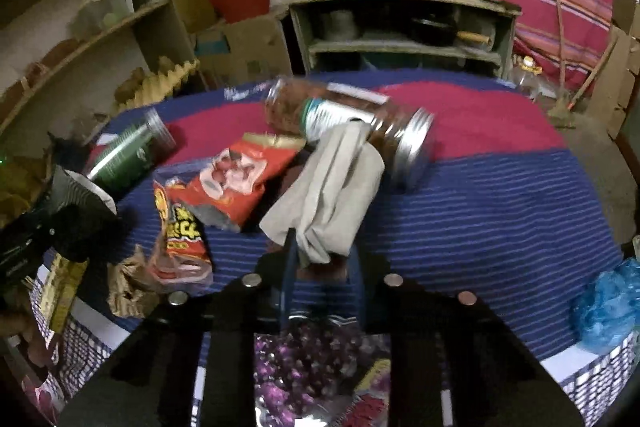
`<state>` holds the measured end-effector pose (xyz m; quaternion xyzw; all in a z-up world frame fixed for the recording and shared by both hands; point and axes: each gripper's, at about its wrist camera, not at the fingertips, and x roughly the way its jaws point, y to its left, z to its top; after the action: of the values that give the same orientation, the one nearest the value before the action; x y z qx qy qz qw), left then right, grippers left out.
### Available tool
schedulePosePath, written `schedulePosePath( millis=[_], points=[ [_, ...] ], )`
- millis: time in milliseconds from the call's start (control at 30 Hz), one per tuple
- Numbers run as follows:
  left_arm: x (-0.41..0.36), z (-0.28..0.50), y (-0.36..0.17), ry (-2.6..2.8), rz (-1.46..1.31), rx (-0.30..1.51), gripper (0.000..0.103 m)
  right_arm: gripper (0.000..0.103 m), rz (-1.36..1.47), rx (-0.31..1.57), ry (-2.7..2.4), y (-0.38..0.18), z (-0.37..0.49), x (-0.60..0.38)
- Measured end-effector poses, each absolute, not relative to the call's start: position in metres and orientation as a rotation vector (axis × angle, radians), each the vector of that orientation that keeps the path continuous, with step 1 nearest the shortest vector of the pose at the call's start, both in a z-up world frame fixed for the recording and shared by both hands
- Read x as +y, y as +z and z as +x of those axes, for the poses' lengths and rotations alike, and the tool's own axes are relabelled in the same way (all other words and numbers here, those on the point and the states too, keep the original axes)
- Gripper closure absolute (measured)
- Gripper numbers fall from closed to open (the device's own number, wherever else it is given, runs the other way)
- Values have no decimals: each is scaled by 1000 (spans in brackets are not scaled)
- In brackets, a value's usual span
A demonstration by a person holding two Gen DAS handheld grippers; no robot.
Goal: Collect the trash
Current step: 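Grasp the black ribbed sleeve with the left tool while the right tool grasps the beige cloth, then carry the black sleeve and beige cloth over the basket and open both tools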
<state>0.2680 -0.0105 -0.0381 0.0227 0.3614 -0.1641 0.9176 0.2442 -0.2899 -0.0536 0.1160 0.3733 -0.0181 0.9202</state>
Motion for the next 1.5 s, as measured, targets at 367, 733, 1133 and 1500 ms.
schedulePosePath(
  millis=[367, 733, 1133, 1500],
  points=[
    [-12, 224, -1, -372, 22, 626, 45, 79, 268, 620, -44, -12, 193, -313],
    [11, 175, 31, -345, -33, 486, 45, 79, 198, 495, -56, 27, 139, -299],
    [-26, 142, 34, -367, -26, 458, 45, 79, 122, 537, -92, 21, 96, -306],
    [-123, 98, 20, -474, -72, 497, 45, 79, 98, 456, -225, 55, 38, -388]
  ],
)
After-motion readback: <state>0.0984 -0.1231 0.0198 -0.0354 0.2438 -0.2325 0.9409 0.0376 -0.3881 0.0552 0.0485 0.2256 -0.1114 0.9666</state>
